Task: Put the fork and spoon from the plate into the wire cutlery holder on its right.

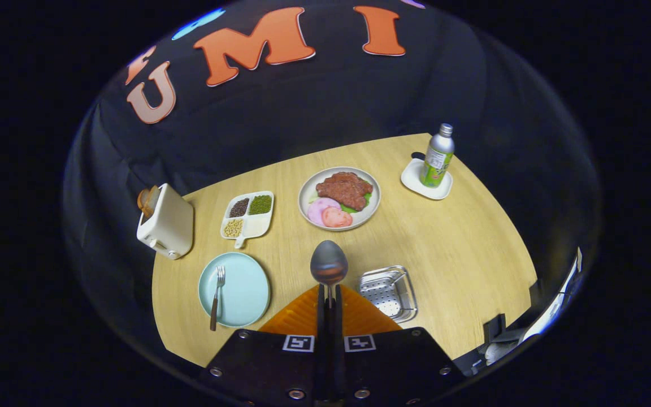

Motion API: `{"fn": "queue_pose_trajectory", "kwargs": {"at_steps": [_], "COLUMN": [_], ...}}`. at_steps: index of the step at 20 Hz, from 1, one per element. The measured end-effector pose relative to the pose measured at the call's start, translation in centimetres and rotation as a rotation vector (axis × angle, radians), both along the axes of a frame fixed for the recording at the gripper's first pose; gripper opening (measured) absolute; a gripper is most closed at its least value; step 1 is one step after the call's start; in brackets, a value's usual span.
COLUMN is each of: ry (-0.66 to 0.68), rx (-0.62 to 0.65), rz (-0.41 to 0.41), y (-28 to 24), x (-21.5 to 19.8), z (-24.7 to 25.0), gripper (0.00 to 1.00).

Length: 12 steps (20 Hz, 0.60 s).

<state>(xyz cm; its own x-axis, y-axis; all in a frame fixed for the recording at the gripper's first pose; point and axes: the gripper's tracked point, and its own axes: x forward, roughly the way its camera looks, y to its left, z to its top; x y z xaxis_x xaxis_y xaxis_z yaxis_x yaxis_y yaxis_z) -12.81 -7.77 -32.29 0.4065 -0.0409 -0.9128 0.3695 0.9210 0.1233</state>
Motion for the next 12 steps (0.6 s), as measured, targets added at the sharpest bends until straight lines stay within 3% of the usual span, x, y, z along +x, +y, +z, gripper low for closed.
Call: {"fn": "queue_pose_trajectory", "kwargs": {"at_steps": [5, 12], "ry": [0.061, 0.159], "rx": [-0.020, -0.043], "rz": [-0.020, 0.013], "y": [-2.9, -3.8], "x": [-2.9, -5.6], "z": [-1.8, -5.4], "gripper": [0.05, 0.05]}}
